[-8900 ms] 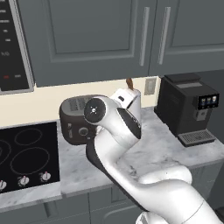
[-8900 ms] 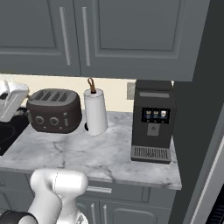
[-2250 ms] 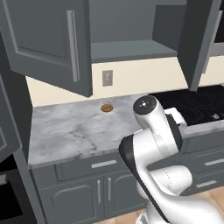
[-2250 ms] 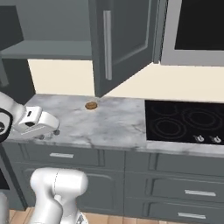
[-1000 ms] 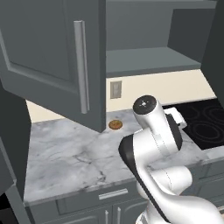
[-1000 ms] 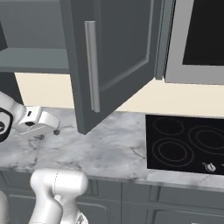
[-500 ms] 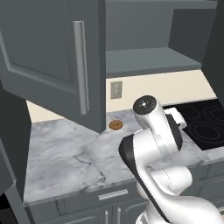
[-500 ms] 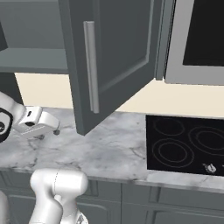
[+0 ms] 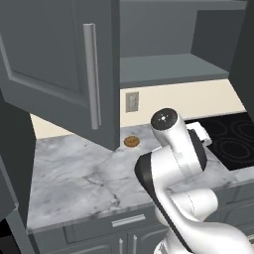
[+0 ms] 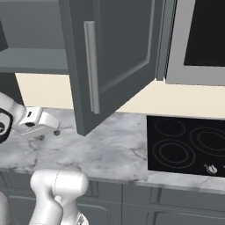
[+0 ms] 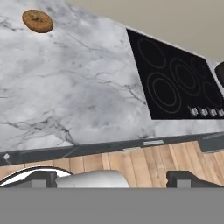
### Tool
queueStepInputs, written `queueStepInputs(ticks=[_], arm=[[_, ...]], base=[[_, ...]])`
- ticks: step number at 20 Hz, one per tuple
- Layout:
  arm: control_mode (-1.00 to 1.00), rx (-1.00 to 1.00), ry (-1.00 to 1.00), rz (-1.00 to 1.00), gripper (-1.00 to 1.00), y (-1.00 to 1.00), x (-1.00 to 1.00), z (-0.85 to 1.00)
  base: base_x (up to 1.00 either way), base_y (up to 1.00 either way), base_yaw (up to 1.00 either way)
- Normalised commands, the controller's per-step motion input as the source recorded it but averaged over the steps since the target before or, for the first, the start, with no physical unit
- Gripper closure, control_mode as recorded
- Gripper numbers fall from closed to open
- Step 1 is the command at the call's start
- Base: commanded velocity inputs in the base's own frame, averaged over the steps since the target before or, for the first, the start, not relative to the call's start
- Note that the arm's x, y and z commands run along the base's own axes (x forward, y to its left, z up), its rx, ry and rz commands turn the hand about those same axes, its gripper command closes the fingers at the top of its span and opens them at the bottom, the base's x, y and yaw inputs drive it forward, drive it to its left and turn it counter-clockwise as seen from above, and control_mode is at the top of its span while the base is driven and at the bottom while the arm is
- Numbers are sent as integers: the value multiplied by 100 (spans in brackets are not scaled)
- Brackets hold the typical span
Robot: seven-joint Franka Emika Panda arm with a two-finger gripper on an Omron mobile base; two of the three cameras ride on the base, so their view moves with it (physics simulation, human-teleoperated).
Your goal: Close all open cabinet doors.
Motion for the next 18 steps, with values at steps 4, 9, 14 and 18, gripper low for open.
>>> queueStepInputs(ticks=[4,9,14,18], arm=[[-100,0,0,0,-100,-3,-8,-3],[-100,3,-9,-7,-100,-15,-88,-20],[-100,3,-23,-8,-100,-13,-100,-9],[-100,3,-25,-9,-100,-26,-92,0]], base=[[-2,-1,0],[0,0,0],[0,0,0],[0,0,0]])
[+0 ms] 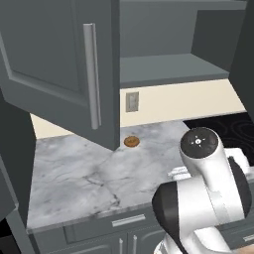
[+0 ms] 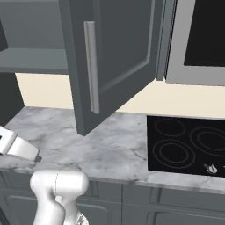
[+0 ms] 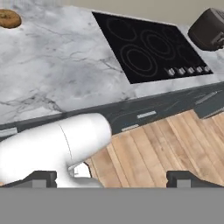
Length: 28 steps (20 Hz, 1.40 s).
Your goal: Close all open cabinet doors.
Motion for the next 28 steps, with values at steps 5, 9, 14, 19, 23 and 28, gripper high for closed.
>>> queueStepInputs(ticks=[5,9,14,19,23,28], arm=[[-100,6,-36,-1,-100,-55,-83,1],[-100,15,-35,-1,-100,-67,-70,14],[-100,25,-20,-3,-100,-87,-52,4],[-100,39,-1,0,-100,-98,-19,-6],[-100,41,2,5,-100,-94,0,-6],[-100,28,-13,11,-100,-64,13,0]], base=[[0,0,0],[0,0,0],[0,0,0],[0,0,0],[0,0,0],[0,0,0]])
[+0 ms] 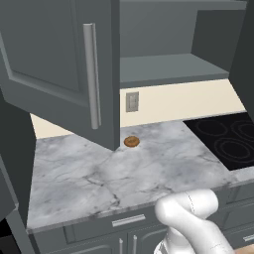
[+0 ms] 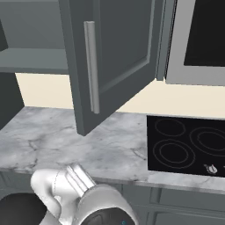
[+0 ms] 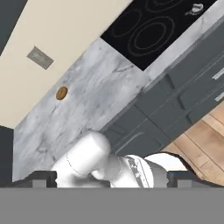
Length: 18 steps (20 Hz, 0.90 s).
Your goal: Close all open cabinet doors.
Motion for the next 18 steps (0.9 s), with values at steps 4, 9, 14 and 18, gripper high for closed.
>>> queueStepInputs(ticks=[4,9,14,18], arm=[[-100,13,-29,18,-100,-11,30,2],[-100,9,-27,21,-100,1,44,5],[-100,11,-19,21,-100,4,56,3],[-100,11,-10,16,-100,10,65,6]], base=[[0,0,0],[0,0,0],[0,0,0],[0,0,0]])
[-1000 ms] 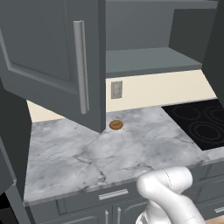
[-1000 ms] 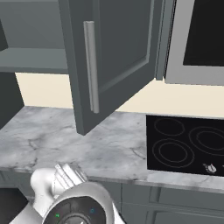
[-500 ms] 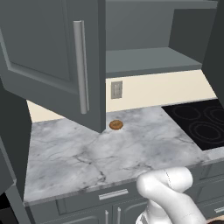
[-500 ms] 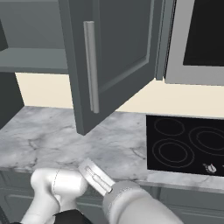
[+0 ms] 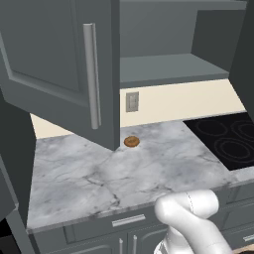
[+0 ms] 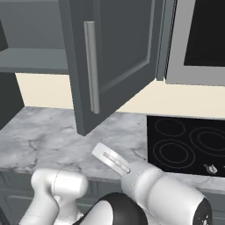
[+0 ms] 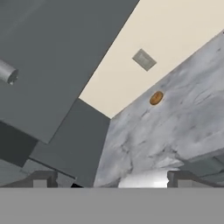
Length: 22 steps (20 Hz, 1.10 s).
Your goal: Close all open cabinet doors.
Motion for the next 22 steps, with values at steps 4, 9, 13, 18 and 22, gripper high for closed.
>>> queueStepInputs(ticks=[4,9,13,18,22], arm=[[-100,10,-2,8,-100,0,73,8],[-100,4,2,0,-100,-23,65,3],[-100,3,1,0,-100,-25,53,4],[-100,4,0,0,-100,-28,36,1],[-100,6,0,1,-100,-25,15,13]], base=[[0,0,0],[0,0,0],[0,0,0],[0,0,0],[0,0,0]])
